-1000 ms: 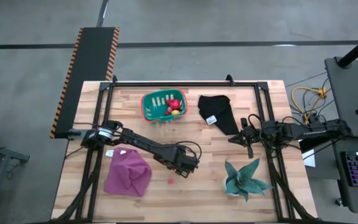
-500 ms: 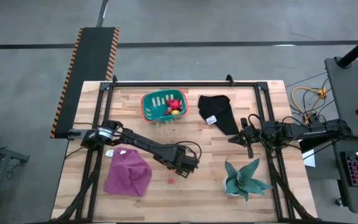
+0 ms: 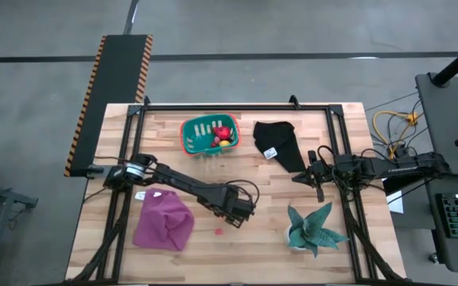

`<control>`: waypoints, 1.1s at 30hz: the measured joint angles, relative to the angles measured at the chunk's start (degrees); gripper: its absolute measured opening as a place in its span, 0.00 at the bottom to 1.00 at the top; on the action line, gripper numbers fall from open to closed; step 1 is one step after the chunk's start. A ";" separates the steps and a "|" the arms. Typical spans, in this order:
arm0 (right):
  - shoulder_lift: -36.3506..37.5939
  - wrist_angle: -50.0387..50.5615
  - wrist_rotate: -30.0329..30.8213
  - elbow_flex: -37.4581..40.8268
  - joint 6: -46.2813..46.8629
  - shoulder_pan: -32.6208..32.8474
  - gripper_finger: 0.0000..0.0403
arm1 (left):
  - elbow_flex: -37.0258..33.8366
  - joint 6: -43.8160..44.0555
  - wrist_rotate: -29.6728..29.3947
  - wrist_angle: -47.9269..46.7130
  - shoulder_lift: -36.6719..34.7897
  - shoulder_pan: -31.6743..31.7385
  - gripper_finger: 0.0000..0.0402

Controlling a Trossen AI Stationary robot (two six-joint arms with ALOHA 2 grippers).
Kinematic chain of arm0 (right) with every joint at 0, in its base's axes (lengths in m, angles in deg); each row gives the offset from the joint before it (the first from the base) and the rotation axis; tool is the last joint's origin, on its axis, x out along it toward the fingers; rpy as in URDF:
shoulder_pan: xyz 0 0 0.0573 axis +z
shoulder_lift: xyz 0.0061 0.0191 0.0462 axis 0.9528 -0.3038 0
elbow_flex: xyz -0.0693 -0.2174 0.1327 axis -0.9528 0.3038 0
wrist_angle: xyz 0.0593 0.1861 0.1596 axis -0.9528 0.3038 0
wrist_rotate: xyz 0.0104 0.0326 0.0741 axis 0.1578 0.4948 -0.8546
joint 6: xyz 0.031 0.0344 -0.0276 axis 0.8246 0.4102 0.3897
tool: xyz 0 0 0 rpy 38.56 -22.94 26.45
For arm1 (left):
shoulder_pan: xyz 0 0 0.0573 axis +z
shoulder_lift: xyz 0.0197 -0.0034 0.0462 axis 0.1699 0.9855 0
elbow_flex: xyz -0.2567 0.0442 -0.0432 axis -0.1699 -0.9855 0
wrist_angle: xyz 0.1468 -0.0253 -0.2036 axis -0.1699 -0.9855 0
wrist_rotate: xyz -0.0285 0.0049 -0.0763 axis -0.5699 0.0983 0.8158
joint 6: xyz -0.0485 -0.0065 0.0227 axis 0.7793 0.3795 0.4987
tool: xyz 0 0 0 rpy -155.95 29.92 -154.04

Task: Pick and placing Produce into tupperware
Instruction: Put the big pink peach into the basket

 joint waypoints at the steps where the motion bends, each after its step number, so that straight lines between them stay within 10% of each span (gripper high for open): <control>1: 0.00 0.00 0.00 0.00 -0.01 0.00 0.02 | 0.18 -0.12 -0.05 -0.31 -0.15 0.07 0.57; 33: -0.42 -0.02 0.00 0.00 -0.02 -0.02 0.02 | 0.71 -17.63 -25.55 -0.59 -24.21 20.99 0.57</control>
